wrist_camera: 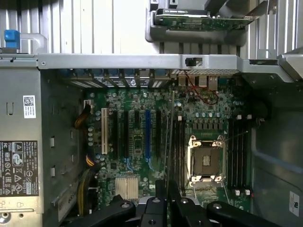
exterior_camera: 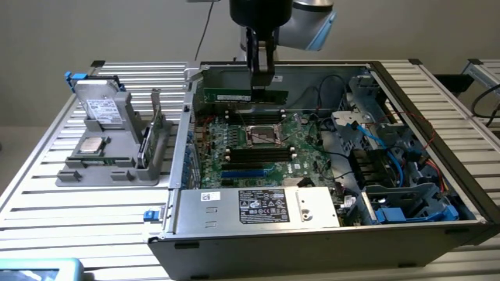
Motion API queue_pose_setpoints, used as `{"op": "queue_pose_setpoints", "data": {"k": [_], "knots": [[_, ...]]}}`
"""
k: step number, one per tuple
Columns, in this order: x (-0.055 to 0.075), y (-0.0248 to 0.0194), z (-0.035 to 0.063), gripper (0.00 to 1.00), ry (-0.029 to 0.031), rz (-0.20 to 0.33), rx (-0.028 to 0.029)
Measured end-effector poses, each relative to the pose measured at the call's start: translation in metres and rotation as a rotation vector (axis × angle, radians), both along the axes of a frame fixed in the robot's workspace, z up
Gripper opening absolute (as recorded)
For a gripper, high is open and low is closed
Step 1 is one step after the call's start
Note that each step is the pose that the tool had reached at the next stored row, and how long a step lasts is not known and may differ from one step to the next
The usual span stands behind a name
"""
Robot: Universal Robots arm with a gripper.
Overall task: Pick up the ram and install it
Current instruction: 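Pick up the ram and move it above insertion slot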
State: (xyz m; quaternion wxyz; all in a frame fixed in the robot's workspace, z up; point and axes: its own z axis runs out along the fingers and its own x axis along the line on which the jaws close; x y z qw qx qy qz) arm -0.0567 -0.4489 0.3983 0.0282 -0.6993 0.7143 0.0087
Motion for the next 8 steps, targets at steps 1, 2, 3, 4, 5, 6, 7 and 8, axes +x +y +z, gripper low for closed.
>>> {"op": "queue_pose_setpoints", "data": {"k": [1,2,3,4,5,6,7,8], "knots": [[0.001,0.0019,-0.0009,0.14,-0.0009,0.000,-0.0001],[0.002,0.0040,-0.0018,0.14,-0.0019,0.000,-0.0002],[0.003,0.0062,-0.0026,0.14,-0.0027,0.000,-0.0006],[0.004,0.0087,-0.0034,0.14,-0.0035,0.000,-0.0014],[0.005,0.0116,-0.0041,0.14,-0.0043,0.000,-0.0027],[0.006,0.0149,-0.0048,0.14,-0.0056,0.000,-0.0042],[0.007,0.0182,-0.0053,0.14,-0.0074,0.000,-0.0063],[0.007,0.0214,-0.0057,0.14,-0.0092,0.000,-0.0092]]}}
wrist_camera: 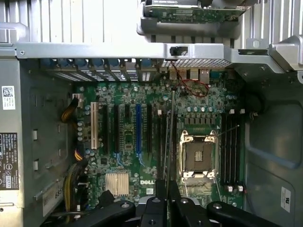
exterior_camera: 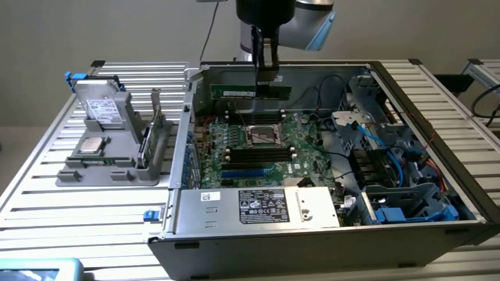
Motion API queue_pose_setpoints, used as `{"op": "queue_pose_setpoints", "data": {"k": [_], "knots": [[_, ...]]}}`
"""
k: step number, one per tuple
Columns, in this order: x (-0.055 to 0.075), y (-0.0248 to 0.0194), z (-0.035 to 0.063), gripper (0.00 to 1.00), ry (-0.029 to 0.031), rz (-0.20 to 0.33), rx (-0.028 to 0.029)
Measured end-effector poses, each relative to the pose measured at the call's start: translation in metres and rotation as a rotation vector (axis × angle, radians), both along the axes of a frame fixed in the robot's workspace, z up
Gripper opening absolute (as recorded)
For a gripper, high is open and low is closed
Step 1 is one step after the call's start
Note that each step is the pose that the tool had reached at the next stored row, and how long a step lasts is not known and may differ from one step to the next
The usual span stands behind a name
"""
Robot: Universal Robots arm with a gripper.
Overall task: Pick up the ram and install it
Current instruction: 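Pick up the ram and move it above insertion slot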
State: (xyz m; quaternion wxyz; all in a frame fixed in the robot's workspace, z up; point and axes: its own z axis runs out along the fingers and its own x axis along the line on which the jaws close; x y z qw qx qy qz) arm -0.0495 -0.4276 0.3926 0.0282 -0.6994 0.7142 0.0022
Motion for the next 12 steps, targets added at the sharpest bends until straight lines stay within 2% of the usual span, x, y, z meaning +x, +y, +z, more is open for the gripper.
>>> {"op": "queue_pose_setpoints", "data": {"k": [5,7,9,12], "knots": [[0.002,0.0127,-0.0022,0.14,-0.0090,0.000,-0.0240],[0.003,0.0167,-0.0039,0.14,-0.0102,0.002,-0.0296],[0.005,0.0183,-0.0056,0.14,-0.0106,0.005,-0.0331],[0.005,0.0219,-0.0072,0.14,-0.0185,0.008,-0.0435]]}}
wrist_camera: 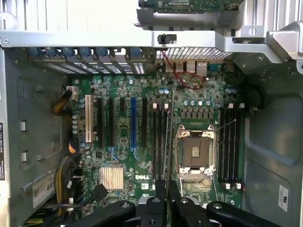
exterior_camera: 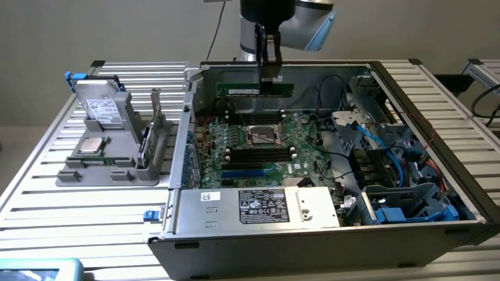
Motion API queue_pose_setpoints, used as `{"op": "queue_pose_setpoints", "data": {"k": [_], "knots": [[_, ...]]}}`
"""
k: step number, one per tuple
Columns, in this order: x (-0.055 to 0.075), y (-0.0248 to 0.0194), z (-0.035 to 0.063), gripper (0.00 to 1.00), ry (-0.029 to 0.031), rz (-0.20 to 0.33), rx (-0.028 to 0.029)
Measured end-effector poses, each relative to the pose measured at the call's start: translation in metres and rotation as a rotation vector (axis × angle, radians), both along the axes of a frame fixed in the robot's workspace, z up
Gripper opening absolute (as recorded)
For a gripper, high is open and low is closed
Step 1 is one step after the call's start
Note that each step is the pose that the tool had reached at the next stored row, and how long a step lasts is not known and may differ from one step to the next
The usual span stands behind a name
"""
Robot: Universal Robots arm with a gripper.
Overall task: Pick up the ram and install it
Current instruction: 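Pick up the ram and move it above insertion slot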
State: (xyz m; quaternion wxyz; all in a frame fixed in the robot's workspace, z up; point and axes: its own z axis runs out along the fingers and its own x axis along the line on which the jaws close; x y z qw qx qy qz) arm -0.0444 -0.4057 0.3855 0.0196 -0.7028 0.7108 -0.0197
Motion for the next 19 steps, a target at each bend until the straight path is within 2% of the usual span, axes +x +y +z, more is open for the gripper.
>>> {"op": "queue_pose_setpoints", "data": {"k": [1,7,11,13,19], "knots": [[0.000,0.0000,0.0000,0.14,-0.0016,0.000,-0.0003],[0.000,0.0001,-0.0001,0.14,-0.0017,0.000,-0.0003],[0.000,0.0019,-0.0019,0.14,-0.0076,0.002,-0.0003],[0.000,0.0030,-0.0045,0.14,-0.0105,0.004,-0.0002],[0.000,0.0045,-0.0155,0.14,-0.0128,0.010,-0.0002]]}}
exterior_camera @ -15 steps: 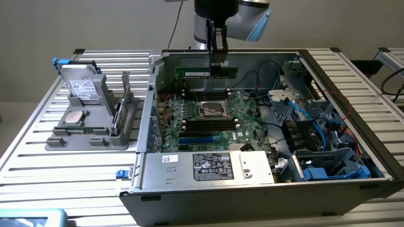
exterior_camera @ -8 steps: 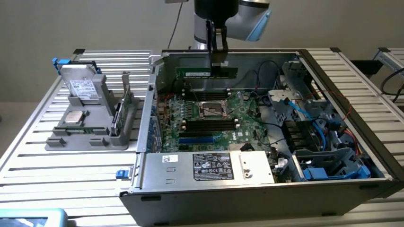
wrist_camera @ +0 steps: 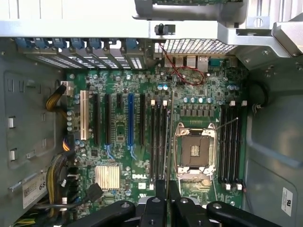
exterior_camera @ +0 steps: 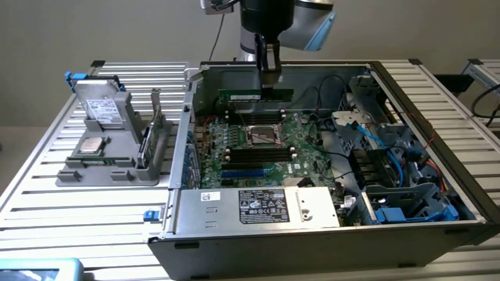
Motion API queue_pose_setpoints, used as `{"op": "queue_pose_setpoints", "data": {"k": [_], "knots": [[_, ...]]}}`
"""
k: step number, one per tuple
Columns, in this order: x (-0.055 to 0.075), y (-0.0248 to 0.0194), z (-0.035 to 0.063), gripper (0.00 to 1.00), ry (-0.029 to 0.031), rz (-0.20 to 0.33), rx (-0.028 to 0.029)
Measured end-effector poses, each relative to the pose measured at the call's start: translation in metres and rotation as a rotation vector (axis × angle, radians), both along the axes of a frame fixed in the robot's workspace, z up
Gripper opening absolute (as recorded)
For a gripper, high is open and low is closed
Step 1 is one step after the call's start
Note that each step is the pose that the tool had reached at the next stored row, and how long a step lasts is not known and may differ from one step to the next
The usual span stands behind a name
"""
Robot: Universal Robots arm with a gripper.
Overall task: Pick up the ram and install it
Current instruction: 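Pick up the ram and move it above insertion slot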
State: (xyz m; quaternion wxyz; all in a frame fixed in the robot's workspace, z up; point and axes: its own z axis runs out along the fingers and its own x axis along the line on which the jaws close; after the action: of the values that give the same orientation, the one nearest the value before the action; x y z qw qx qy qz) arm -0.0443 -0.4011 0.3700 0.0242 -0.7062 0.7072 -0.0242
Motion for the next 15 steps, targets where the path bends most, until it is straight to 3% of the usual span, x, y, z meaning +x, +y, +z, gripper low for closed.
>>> {"op": "queue_pose_setpoints", "data": {"k": [5,11,15], "knots": [[0.003,0.0015,-0.0092,0.14,-0.0001,0.005,-0.0016],[0.008,0.0021,-0.0191,0.14,0.0000,0.010,-0.0134],[0.011,0.0040,-0.0270,0.14,0.0001,0.012,-0.0171]]}}
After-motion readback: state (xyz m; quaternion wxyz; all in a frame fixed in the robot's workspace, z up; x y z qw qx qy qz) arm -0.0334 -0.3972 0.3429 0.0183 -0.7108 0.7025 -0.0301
